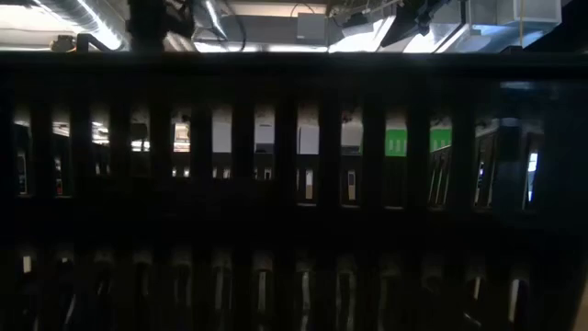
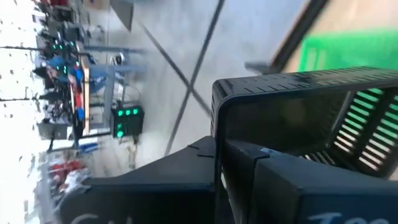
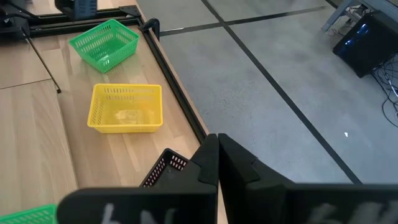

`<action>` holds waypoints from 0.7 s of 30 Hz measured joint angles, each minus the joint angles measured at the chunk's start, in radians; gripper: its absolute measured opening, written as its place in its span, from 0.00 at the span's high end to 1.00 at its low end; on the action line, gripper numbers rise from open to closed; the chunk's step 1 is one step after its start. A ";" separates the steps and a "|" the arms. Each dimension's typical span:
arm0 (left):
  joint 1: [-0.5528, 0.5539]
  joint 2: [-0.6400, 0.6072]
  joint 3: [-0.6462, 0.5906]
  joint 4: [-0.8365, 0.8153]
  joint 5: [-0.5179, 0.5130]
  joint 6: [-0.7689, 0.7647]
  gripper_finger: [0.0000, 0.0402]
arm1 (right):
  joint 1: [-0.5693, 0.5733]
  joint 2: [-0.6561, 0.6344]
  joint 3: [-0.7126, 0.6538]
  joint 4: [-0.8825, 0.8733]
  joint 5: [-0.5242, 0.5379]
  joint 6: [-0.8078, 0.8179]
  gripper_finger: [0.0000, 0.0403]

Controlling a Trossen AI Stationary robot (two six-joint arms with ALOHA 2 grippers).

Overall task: Stack baskets on shelf by color
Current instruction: Put the middle left black bin on the shelf

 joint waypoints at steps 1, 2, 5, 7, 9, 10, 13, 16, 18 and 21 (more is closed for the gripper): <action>0.000 0.000 0.022 0.034 -0.004 0.030 1.00 | 0.000 0.000 0.000 0.000 0.000 0.000 1.00; -0.001 0.000 0.043 0.070 -0.007 0.064 1.00 | 0.000 0.000 0.000 0.000 0.000 0.000 1.00; -0.013 0.002 0.105 0.191 -0.003 0.184 1.00 | 0.000 0.000 0.000 0.000 0.000 0.000 1.00; -0.027 0.012 0.143 0.275 0.017 0.261 1.00 | 0.000 0.000 0.000 0.000 0.000 0.000 1.00; -0.040 0.029 0.180 0.333 0.069 0.326 1.00 | 0.000 0.000 0.000 0.000 0.000 0.000 1.00; -0.047 0.040 0.197 0.354 0.098 0.351 1.00 | 0.000 0.000 0.000 0.000 0.000 0.000 1.00; -0.074 0.089 0.246 0.383 0.191 0.382 1.00 | 0.000 0.000 0.000 0.000 0.000 0.000 1.00; -0.102 0.152 0.282 0.382 0.307 0.401 1.00 | 0.000 0.000 0.000 0.000 0.000 0.000 1.00; -0.116 0.193 0.305 0.382 0.406 0.409 1.00 | 0.000 0.000 0.000 0.000 0.000 0.000 1.00; -0.131 0.251 0.337 0.387 0.546 0.409 1.00 | 0.000 0.000 0.000 0.000 0.000 0.000 1.00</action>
